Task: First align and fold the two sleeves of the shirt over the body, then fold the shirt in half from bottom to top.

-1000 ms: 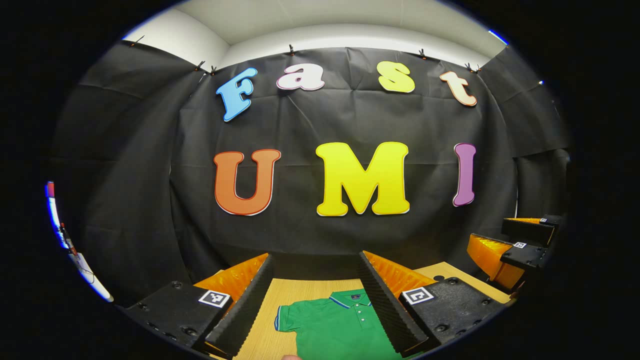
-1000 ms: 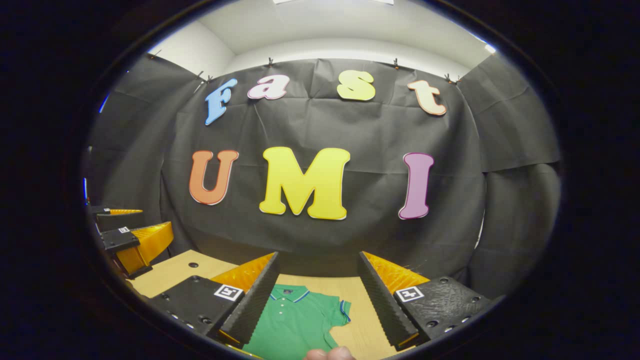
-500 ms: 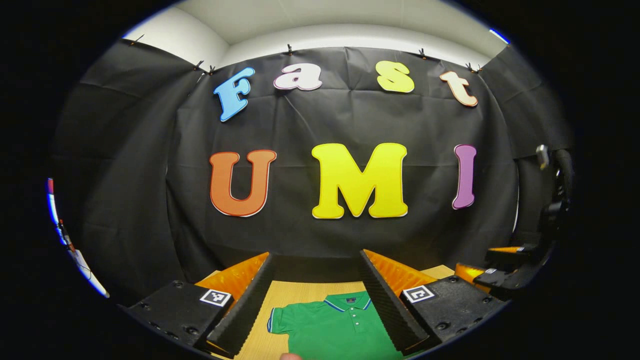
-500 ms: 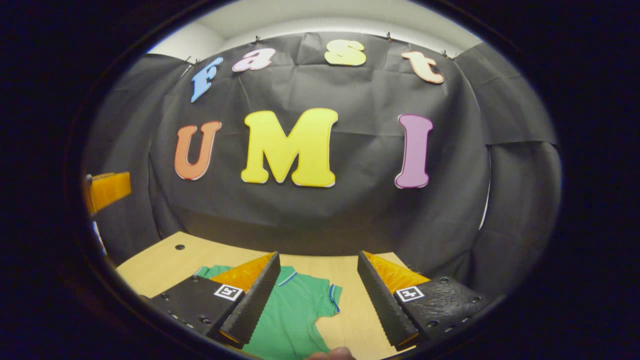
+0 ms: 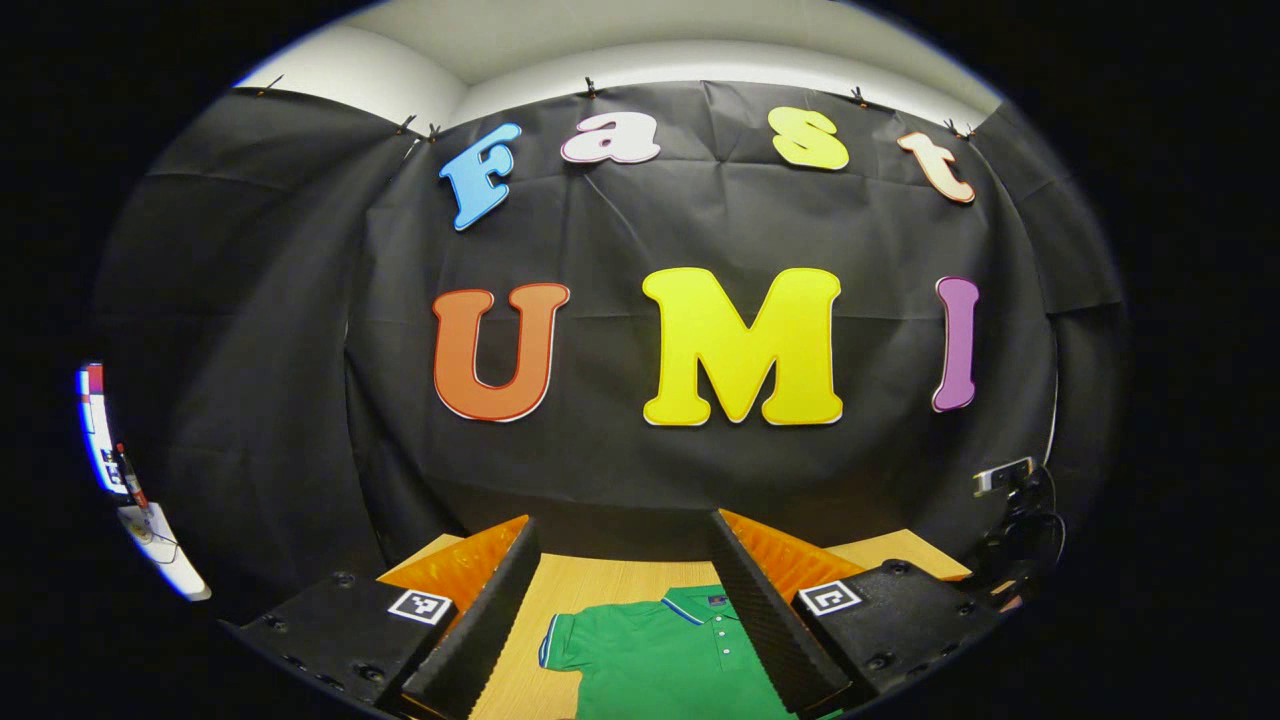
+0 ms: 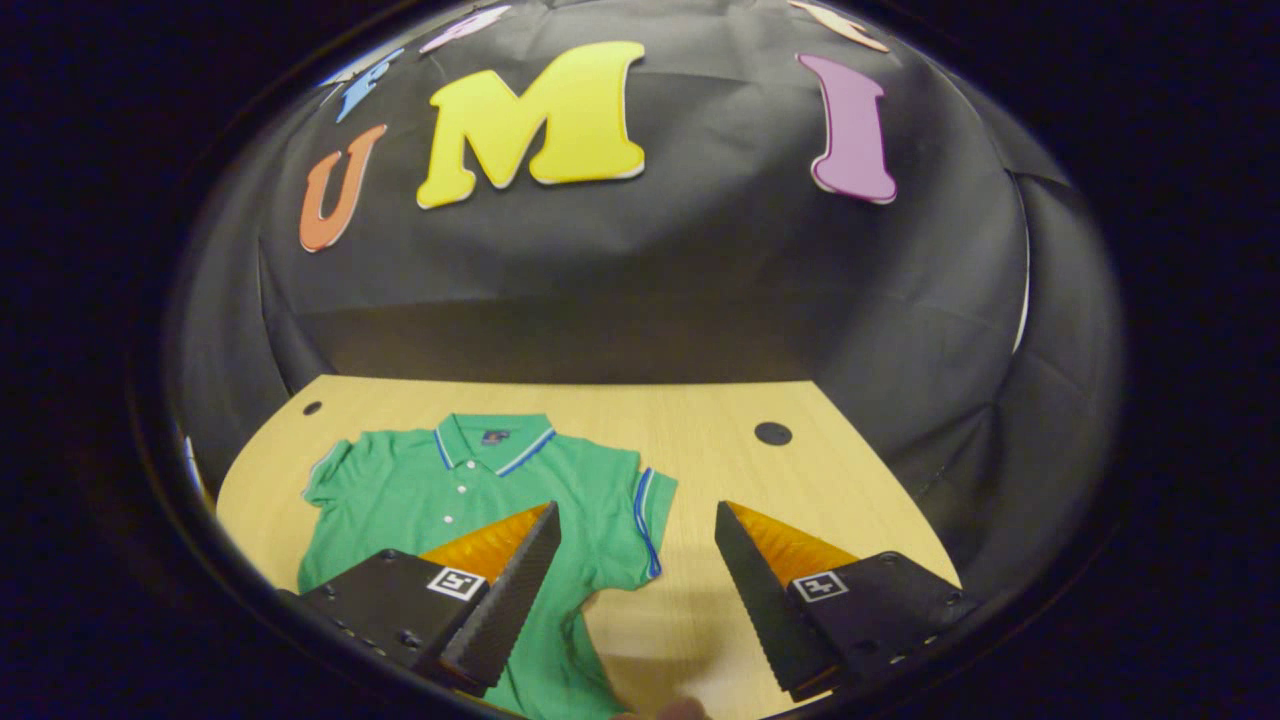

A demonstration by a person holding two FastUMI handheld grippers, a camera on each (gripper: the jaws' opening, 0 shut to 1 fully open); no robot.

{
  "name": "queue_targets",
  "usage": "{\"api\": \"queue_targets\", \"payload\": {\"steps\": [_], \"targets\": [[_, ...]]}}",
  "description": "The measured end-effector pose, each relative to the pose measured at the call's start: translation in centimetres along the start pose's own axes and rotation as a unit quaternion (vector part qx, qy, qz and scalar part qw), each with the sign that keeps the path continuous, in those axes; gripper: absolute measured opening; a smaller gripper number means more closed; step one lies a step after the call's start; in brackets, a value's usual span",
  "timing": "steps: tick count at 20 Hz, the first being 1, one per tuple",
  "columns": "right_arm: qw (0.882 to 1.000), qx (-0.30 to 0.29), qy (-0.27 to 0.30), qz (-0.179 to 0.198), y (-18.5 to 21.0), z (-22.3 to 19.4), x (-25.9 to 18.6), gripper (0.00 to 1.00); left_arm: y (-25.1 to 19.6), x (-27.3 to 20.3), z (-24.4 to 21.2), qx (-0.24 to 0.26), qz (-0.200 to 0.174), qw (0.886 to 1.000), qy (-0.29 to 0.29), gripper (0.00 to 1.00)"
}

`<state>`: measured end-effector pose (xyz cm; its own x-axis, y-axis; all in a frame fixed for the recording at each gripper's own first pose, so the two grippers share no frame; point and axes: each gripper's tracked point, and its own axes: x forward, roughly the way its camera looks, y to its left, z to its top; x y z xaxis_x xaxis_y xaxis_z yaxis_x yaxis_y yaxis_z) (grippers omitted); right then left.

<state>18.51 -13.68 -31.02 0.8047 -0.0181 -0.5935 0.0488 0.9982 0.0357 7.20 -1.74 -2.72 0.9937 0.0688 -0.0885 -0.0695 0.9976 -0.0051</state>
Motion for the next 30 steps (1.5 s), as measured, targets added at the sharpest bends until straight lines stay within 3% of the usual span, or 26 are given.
{"api": "queue_targets", "payload": {"steps": [8,11,13,16,18,19,25,30], "targets": [[0.996,0.0,0.088,-0.001,-1.6,-5.2,7.7,0.95,0.0,1.8,-2.2,0.027,0.018,0.999,0.025,1.0],[0.994,-0.002,0.106,0.01,-1.3,-5.9,8.5,0.74,0.3,2.0,-3.0,0.033,0.025,0.998,0.036,1.0],[0.993,-0.005,0.119,0.008,-1.4,-6.6,9.2,0.7,0.6,2.0,-3.2,0.039,0.031,0.998,0.04,1.0],[0.991,0.012,0.13,0.008,-1.5,-6.9,9.4,0.23,1.1,1.8,-3.1,0.042,0.038,0.998,0.039,1.0],[0.991,0.009,0.133,-0.001,-1.8,-6.8,9.5,0.2,1.1,1.7,-3.1,0.041,0.039,0.998,0.04,1.0],[0.991,0.009,0.135,0.003,-2.0,-6.5,9.5,0.01,1.1,1.7,-3.0,0.04,0.039,0.998,0.041,1.0],[0.994,0.027,0.104,0.011,-1.3,-2.7,7.4,0.0,0.8,1.1,-2.8,0.038,0.035,0.998,0.037,1.0],[0.996,0.03,0.074,0.038,3.8,1.3,5.6,0.0,2.0,0.3,-2.7,0.025,0.049,0.998,0.033,1.0]]}}
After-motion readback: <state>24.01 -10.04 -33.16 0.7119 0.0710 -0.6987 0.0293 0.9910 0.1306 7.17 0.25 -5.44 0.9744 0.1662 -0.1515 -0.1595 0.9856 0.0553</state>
